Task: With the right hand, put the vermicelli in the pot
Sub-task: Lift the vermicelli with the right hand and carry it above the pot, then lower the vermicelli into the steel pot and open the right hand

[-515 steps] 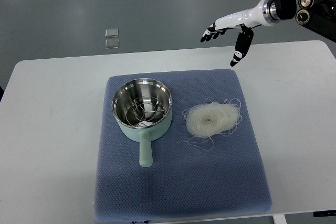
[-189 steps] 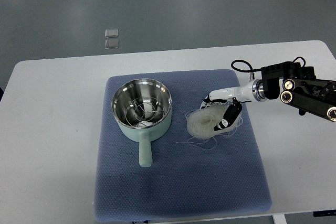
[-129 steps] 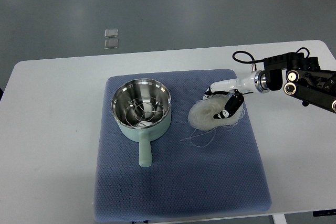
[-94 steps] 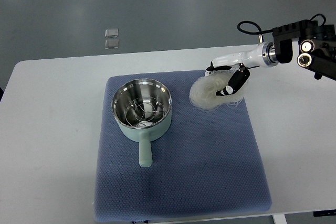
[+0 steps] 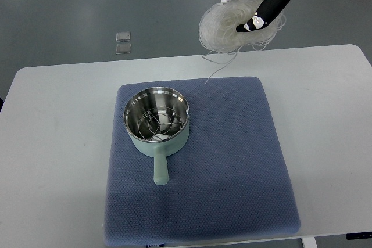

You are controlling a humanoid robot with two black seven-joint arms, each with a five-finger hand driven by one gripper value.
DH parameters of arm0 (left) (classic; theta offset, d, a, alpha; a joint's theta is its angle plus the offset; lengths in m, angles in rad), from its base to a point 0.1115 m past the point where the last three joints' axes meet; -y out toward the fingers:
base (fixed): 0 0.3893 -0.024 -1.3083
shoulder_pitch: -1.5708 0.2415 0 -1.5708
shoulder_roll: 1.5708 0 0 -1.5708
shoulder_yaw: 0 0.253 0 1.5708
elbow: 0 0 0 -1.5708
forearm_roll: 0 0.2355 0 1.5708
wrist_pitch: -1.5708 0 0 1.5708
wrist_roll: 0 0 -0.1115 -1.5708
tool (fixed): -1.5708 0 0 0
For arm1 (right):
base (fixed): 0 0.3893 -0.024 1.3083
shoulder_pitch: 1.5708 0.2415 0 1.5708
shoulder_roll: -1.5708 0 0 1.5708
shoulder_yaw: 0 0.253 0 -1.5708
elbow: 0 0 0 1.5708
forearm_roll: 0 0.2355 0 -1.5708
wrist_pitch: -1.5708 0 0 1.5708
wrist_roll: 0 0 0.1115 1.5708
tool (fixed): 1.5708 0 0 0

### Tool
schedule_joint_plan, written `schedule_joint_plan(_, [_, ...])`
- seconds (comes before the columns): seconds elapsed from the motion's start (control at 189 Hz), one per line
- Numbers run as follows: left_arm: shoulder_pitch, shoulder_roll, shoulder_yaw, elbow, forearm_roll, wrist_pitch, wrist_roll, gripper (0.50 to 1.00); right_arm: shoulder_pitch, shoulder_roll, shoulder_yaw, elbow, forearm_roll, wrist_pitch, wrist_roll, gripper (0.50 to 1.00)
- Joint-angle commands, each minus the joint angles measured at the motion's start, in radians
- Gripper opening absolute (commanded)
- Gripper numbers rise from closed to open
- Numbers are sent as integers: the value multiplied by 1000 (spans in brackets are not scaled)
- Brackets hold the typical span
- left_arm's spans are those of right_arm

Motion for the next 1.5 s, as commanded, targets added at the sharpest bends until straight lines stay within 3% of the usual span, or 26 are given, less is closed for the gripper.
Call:
schedule_joint_plan(0.0, [0, 0, 1, -6, 0, 0, 0, 1000, 7, 74, -15, -22, 1, 0, -3, 500])
schedule_joint_plan(0.344, [1, 0, 1, -2, 0, 0, 0, 1000, -13, 422, -90, -264, -18, -51, -6, 500])
schedule_joint_plan(0.561, [1, 0, -1, 3, 0, 0, 0, 1000, -83, 568, -95, -402, -38, -60, -6, 500])
schedule_joint_plan(0.868, [1, 0, 1, 0, 0, 0, 0, 1000, -187, 614, -95, -430, -61, -120, -4, 500])
schedule_joint_plan(1.186, [1, 0, 1, 3, 0, 0, 0, 1000, -209, 623, -89, -430, -58, -152, -4, 500])
schedule_joint_plan(1.192, [1, 0, 1, 3, 0, 0, 0, 1000, -209, 623, -89, -430, -58, -152, -4, 583])
schedule_joint_plan(1.197, [1, 0, 1, 3, 0, 0, 0, 1000, -209, 623, -89, -430, -58, -152, -4, 584])
schedule_joint_plan(1.202, [1, 0, 1, 3, 0, 0, 0, 1000, -209, 623, -89, -430, -56, -152, -4, 720])
schedule_joint_plan(1.207, [1, 0, 1, 3, 0, 0, 0, 1000, -209, 623, -89, -430, -56, -152, -4, 721])
schedule_joint_plan(1.213, [0, 0, 1, 3, 0, 0, 0, 1000, -209, 623, -89, -430, -52, -152, -4, 832])
schedule_joint_plan(1.218, [0, 0, 1, 3, 0, 0, 0, 1000, -209, 623, -89, -430, -52, -152, -4, 834])
schedule_joint_plan(1.223, [1, 0, 1, 3, 0, 0, 0, 1000, -209, 623, -87, -430, -50, -151, -4, 915])
schedule_joint_plan(1.493, [1, 0, -1, 3, 0, 0, 0, 1000, -203, 612, -72, -428, -42, -140, -6, 928])
